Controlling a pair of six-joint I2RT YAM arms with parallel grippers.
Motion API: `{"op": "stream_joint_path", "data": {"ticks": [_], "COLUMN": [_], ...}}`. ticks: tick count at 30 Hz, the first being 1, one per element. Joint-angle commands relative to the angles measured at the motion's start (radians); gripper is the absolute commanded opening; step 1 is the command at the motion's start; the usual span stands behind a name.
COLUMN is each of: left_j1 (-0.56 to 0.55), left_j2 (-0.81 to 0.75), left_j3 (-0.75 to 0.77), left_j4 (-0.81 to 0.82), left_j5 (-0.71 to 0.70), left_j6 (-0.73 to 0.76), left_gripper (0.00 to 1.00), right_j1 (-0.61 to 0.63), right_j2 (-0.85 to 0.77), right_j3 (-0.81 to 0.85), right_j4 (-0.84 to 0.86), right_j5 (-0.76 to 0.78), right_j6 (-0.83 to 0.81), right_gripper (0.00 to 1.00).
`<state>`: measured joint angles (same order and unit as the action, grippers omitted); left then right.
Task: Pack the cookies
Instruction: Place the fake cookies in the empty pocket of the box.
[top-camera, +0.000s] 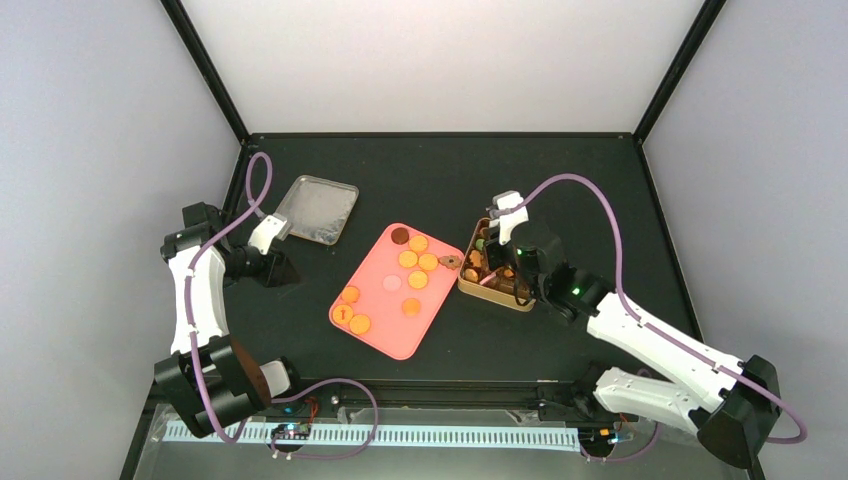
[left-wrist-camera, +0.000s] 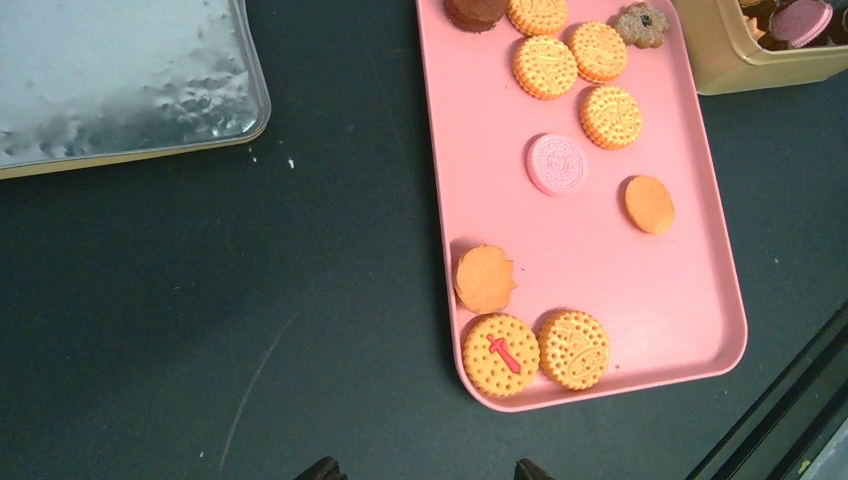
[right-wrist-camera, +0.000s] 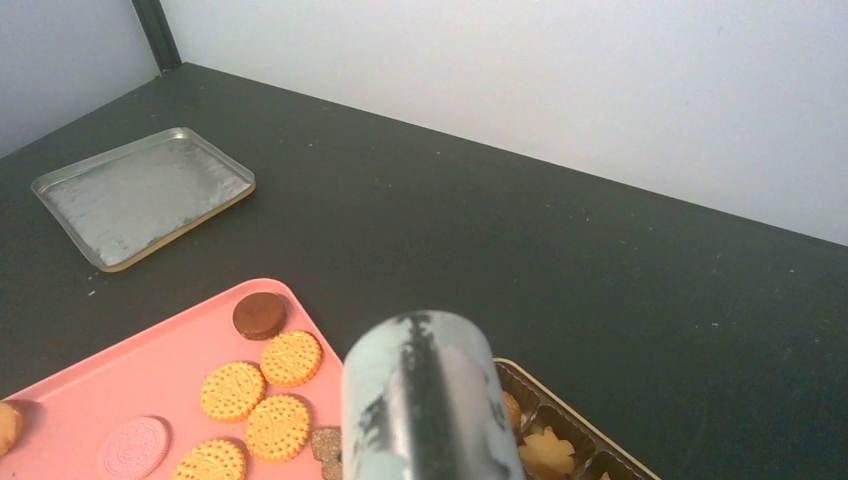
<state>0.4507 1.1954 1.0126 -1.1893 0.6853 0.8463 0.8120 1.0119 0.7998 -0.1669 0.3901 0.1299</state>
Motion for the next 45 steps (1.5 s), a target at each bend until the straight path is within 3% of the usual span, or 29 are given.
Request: {"op": "stream_joint_path", "data": {"ticks": [1, 45], "left_j1": [0.010, 0.010], "left_j2": [0.001, -0.001], "left_j3": [0.041, 0.014], "left_j4": [-0.027, -0.017], "left_j5": [0.032, 0.020], "left_j6": [0.027, 0.033], "left_gripper": [0.46, 0.46], "right_j1": [-0.006, -0.006], "right_j2": [-0.030, -0.047], "right_j3": [-0.010, -0.009], "right_j4": [0.004, 0.039], "right_j5": [0.035, 0.007], "right_j6": [-0.001, 0.012], "right_gripper": [0.20, 0.18]}}
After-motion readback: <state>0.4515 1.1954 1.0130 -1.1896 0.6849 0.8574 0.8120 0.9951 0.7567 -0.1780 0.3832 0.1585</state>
